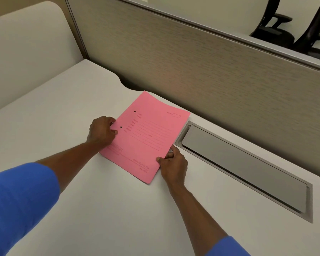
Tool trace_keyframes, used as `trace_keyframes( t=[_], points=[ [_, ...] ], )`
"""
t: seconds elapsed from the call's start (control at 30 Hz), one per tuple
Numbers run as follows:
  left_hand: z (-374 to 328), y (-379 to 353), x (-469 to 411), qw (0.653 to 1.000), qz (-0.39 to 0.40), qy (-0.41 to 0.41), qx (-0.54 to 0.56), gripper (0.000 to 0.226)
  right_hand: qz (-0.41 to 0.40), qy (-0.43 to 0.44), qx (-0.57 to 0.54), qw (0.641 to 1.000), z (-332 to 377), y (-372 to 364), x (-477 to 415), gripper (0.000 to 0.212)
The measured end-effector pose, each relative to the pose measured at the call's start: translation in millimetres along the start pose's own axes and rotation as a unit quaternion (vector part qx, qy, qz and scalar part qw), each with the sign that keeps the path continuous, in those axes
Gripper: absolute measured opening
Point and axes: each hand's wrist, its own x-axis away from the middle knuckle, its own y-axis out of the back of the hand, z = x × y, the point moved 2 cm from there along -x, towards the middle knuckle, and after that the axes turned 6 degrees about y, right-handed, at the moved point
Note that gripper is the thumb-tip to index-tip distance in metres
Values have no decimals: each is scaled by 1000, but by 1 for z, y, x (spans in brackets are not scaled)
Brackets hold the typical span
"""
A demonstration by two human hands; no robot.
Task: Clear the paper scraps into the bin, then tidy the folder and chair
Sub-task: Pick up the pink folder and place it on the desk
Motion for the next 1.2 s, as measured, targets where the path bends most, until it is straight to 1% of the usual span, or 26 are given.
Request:
trace_keyframes(
  t=[0.1,0.2,0.33,0.47,0.63,0.83,0.93,1.07,1.2],
  points=[
    [-3,-5,-6,1000,-3,9,2,49,-19,1,20,1000,2,-6,-3,39],
    [-11,-7,-9,1000,0,15,-3,50,-41,6,40,998,2,-9,-5,38],
    [-20,-8,-11,999,-15,36,-4,50,-62,-6,64,996,2,-10,-11,44],
    [-25,-10,-15,999,-12,27,-19,49,-73,-6,84,994,3,-12,-14,46],
    [-29,-12,-22,999,-10,23,-29,49,-79,-13,115,990,4,-16,-18,58],
    [-28,-19,-21,997,-19,4,-73,40,-82,8,122,989,-1,-18,-18,57],
    [-28,-21,-17,997,-18,1,-81,42,-84,18,117,989,-4,-15,-17,54],
    [-24,-22,0,997,-55,19,-53,44,-82,30,87,992,-6,-11,-9,50],
    [-10,-16,31,997,-44,6,-63,49,-73,25,89,993,-10,-6,4,50]
  ],
)
